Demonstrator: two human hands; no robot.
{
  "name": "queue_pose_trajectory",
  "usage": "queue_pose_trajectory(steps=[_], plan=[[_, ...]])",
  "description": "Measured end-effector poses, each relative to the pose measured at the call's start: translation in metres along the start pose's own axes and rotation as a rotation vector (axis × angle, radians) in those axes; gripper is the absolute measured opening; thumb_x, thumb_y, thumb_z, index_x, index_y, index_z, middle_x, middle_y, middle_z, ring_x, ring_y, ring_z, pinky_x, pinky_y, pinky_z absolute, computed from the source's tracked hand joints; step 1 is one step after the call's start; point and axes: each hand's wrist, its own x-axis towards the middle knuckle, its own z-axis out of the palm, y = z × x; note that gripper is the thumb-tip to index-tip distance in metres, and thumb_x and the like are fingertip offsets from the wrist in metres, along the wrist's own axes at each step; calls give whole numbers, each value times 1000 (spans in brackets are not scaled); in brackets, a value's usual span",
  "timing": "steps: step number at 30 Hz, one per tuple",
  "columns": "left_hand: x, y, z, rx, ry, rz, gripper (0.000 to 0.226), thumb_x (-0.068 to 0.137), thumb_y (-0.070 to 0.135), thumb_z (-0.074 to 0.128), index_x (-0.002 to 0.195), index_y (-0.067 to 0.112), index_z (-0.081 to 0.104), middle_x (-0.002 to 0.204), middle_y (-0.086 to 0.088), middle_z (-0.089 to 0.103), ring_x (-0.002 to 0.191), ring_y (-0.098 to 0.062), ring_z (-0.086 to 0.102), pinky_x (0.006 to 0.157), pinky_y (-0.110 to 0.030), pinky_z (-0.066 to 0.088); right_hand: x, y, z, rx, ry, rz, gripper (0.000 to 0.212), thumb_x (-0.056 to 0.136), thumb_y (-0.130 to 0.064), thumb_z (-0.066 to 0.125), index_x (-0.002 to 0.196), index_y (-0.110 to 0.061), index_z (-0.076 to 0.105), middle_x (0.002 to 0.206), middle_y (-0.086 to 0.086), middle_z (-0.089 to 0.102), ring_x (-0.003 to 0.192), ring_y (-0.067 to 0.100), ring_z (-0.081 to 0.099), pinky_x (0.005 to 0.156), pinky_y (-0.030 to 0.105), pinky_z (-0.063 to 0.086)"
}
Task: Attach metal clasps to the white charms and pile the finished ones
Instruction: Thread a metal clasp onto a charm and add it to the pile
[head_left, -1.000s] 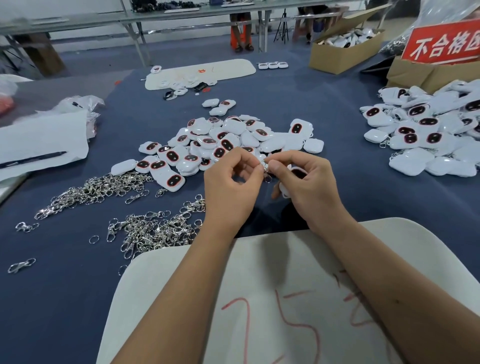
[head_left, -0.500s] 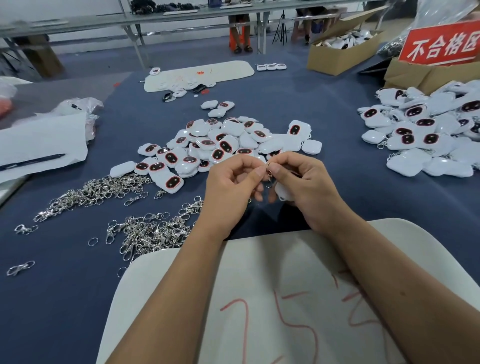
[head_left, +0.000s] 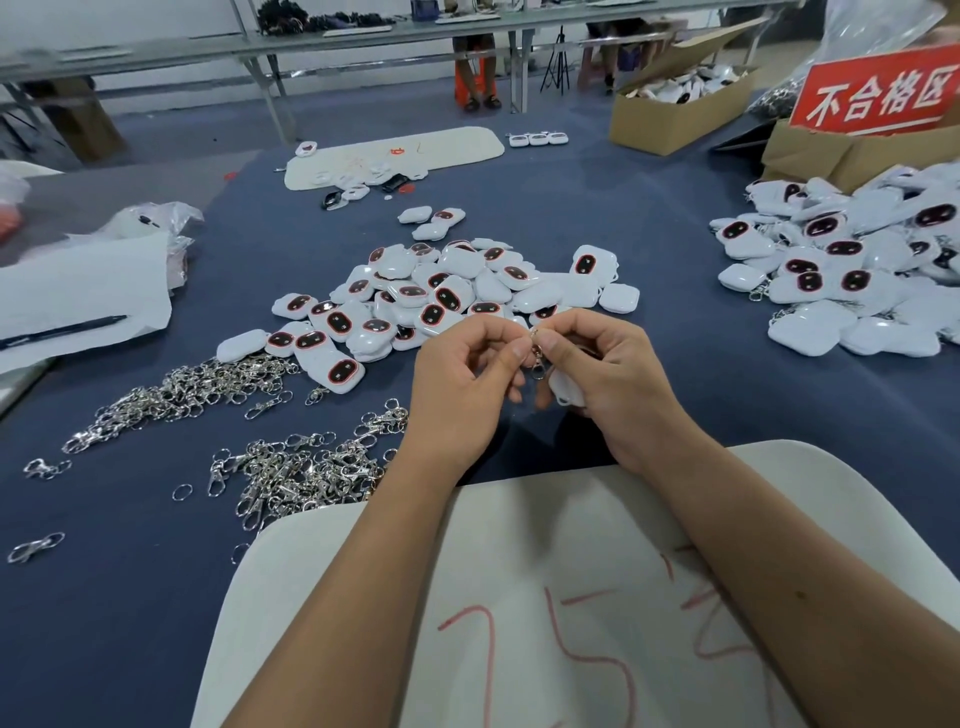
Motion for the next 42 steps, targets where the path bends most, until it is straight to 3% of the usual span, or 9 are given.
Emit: queue_pose_trajectory(steps=[6, 18, 23, 30, 32, 37, 42], plan=[[1, -2, 1, 7, 6, -12, 15, 98, -6, 57, 92, 3, 68, 77, -2, 66, 58, -6, 55, 57, -19, 49, -1, -2, 1, 23, 11, 22, 26, 102, -6, 62, 82, -18, 73, 75, 4, 69, 53, 20, 61, 45, 15, 44], [1, 0, 2, 27, 12, -6, 12, 98, -6, 57, 95, -3, 69, 77, -4, 66, 60, -9, 55, 57, -21, 49, -1, -2, 0, 14, 30, 31, 21, 103, -5, 61, 85, -12, 71, 74, 7, 69, 53, 22, 61, 45, 16, 45], [0, -2, 3, 86, 26, -11, 13, 99, -2, 58, 92, 2, 68, 65, 11, 63, 56, -6, 55, 56, -17, 47, -1, 1, 1, -103, 58, -8, 14, 102, -5, 62, 91, -1, 70, 80, 11, 70, 58, 30, 62, 60, 36, 55], [2, -7, 3, 251, 23, -46, 19, 103, 8, 54, 88, 17, 61, 65, 0, 60, 52, -16, 55, 59, -37, 51, -5, 4, 8, -465, 187, -171, 10, 96, -7, 69, 89, -11, 75, 80, 0, 74, 53, 23, 68, 63, 31, 55], [2, -8, 2, 284, 14, -55, 17, 104, 9, 53, 89, 15, 61, 64, 1, 60, 48, -17, 55, 57, -33, 49, -6, 5, 11, -540, 225, -240, 11, 95, -5, 70, 97, -12, 77, 86, -1, 74, 60, 20, 67, 68, 34, 55], [1, -8, 2, 321, -5, -58, 16, 103, 9, 54, 89, 13, 61, 62, 4, 59, 53, -16, 56, 60, -35, 50, -5, 6, 8, -722, 244, -313, 9, 92, -8, 73, 87, -13, 78, 85, -4, 74, 77, 14, 65, 75, 35, 53], [0, -5, 4, 230, -1, -55, 16, 103, 4, 53, 90, 7, 62, 64, 1, 60, 52, -10, 54, 56, -17, 45, -5, 6, 9, -735, 278, -331, 11, 92, -7, 72, 82, -11, 73, 81, -3, 70, 70, 17, 63, 71, 38, 52]])
